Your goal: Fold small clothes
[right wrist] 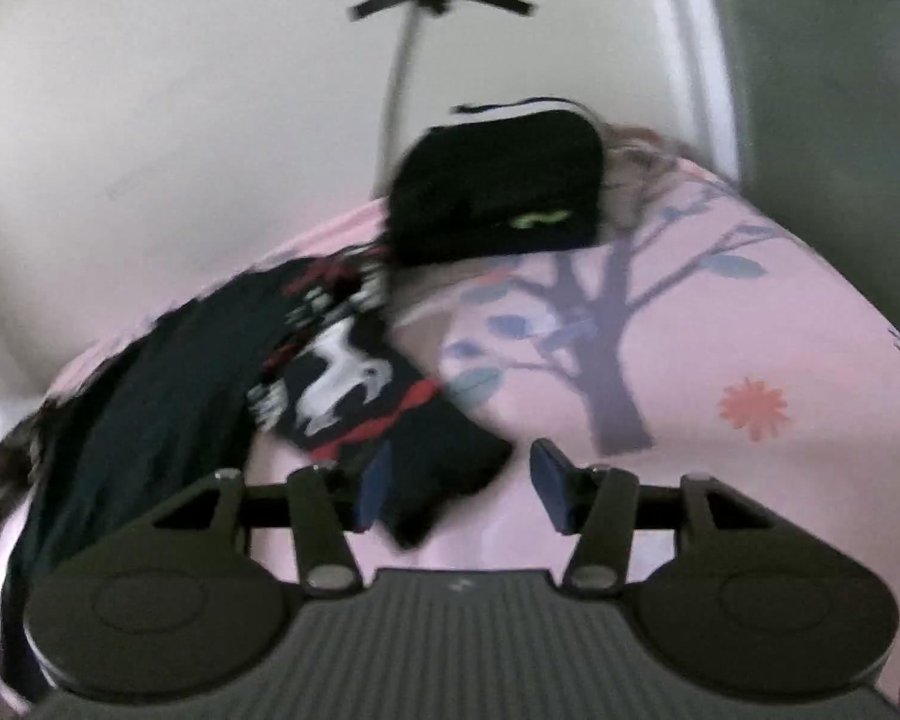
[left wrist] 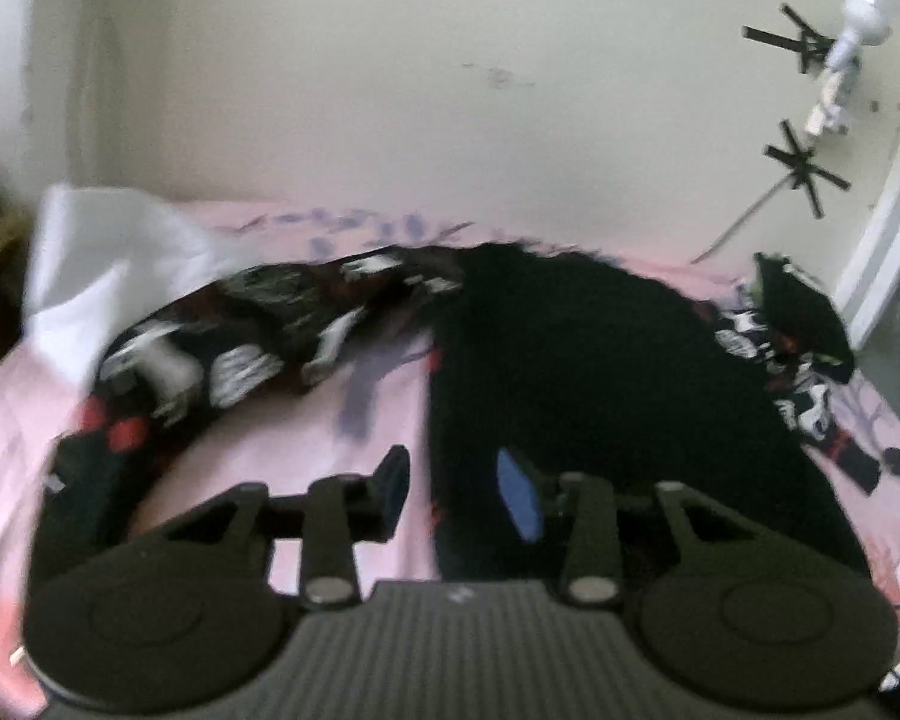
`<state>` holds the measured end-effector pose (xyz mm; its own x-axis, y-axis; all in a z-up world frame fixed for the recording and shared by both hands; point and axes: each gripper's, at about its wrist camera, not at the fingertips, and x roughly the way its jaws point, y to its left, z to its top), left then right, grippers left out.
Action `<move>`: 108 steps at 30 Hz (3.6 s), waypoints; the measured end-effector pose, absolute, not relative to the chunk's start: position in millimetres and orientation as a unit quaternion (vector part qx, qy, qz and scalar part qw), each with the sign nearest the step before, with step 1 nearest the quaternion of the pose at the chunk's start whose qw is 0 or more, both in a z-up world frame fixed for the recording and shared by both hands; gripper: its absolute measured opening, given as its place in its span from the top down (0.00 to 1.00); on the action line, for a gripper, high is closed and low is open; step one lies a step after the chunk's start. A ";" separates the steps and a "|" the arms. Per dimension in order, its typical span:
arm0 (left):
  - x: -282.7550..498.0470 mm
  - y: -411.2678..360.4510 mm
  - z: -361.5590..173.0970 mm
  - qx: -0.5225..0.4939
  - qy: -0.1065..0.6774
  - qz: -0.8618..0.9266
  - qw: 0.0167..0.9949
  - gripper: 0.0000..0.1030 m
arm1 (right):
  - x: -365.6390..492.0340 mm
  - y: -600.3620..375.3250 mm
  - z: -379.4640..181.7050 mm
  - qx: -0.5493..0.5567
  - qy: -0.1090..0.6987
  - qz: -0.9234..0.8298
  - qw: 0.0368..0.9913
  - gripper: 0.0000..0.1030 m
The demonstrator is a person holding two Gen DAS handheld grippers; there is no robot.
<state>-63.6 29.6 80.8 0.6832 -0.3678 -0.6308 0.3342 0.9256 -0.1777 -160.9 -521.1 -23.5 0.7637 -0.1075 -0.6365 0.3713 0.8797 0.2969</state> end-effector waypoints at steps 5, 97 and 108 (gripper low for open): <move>-24.4 -9.3 54.0 -0.023 0.357 -0.231 0.905 0.67 | -144.7 -490.5 -32.5 0.153 0.318 -0.141 0.925 0.84; -177.9 267.6 72.8 -0.207 0.172 0.027 0.963 0.41 | -23.7 106.3 -23.7 -0.527 0.065 0.405 0.745 0.57; -171.5 256.9 77.1 -0.210 0.170 0.018 0.963 0.41 | 29.4 56.6 77.2 -0.321 0.126 0.409 0.845 1.00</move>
